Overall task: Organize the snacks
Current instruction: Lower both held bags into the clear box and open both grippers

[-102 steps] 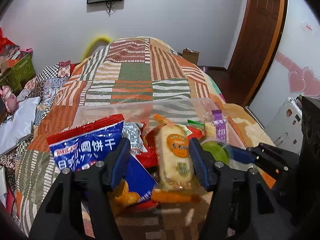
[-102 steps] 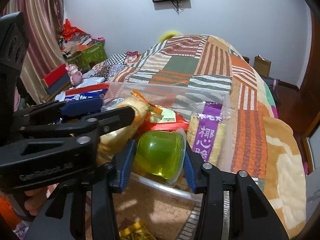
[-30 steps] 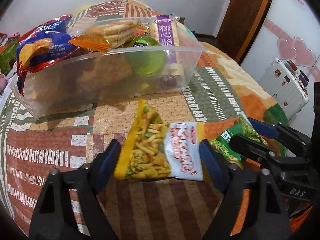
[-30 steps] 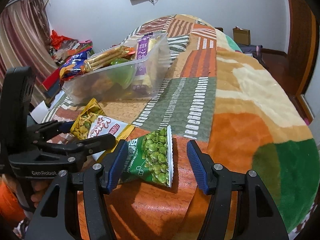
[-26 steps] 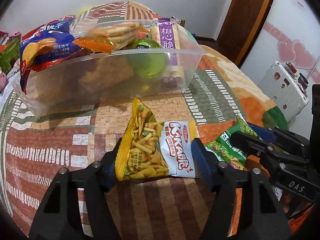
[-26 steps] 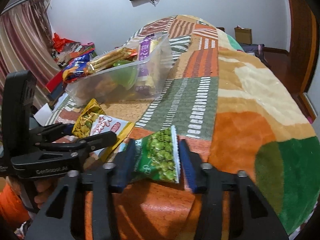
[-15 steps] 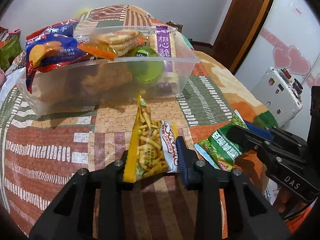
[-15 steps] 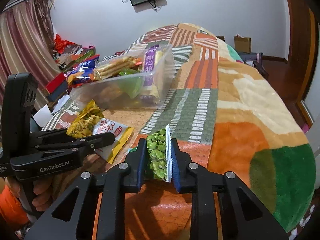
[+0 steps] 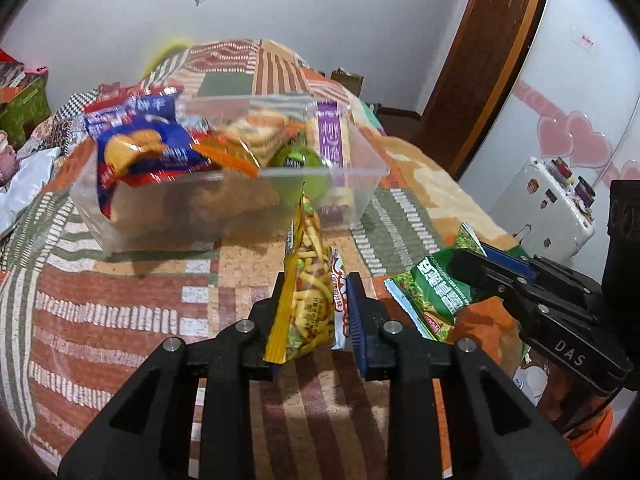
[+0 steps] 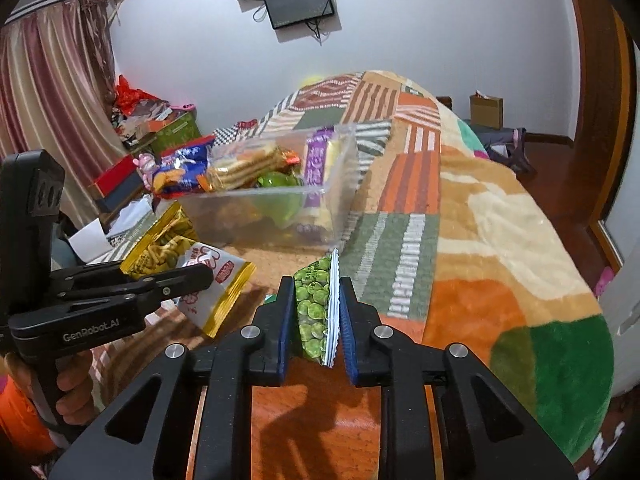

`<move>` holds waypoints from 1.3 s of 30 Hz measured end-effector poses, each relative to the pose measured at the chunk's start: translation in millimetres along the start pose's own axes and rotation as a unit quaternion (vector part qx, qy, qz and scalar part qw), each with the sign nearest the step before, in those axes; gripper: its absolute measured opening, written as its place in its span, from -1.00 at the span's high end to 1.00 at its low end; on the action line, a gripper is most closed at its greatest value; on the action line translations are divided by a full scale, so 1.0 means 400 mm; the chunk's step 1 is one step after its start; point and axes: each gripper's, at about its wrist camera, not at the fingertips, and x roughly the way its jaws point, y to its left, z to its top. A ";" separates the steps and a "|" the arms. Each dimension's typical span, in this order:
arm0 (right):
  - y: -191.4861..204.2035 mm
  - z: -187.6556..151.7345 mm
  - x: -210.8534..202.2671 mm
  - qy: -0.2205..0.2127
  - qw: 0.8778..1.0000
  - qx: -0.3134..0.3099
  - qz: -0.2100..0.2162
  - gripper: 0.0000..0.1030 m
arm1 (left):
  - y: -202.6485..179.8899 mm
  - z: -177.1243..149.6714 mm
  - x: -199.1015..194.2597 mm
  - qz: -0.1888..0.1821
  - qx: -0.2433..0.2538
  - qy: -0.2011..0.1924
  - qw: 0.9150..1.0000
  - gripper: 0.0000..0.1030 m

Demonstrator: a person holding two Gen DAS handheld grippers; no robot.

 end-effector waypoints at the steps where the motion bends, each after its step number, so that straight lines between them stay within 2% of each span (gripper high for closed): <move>1: 0.003 0.006 -0.002 -0.003 1.000 -0.001 0.000 0.63 | 0.002 0.009 -0.008 0.000 0.000 -0.005 1.000 0.49; 10: 0.025 0.092 -0.005 -0.041 0.999 -0.005 0.005 0.63 | 0.026 0.085 -0.068 0.016 0.003 -0.046 0.999 0.49; 19: 0.058 0.185 0.012 -0.078 0.997 -0.014 0.012 0.63 | 0.086 0.155 -0.089 0.022 -0.005 -0.069 0.997 0.49; 30: 0.084 0.254 0.094 -0.085 0.996 -0.018 0.010 0.63 | 0.119 0.253 -0.051 0.046 0.006 -0.086 0.995 0.49; 39: 0.075 0.305 0.182 -0.070 0.997 -0.014 -0.005 0.63 | 0.147 0.315 0.050 0.070 0.008 -0.072 0.995 0.49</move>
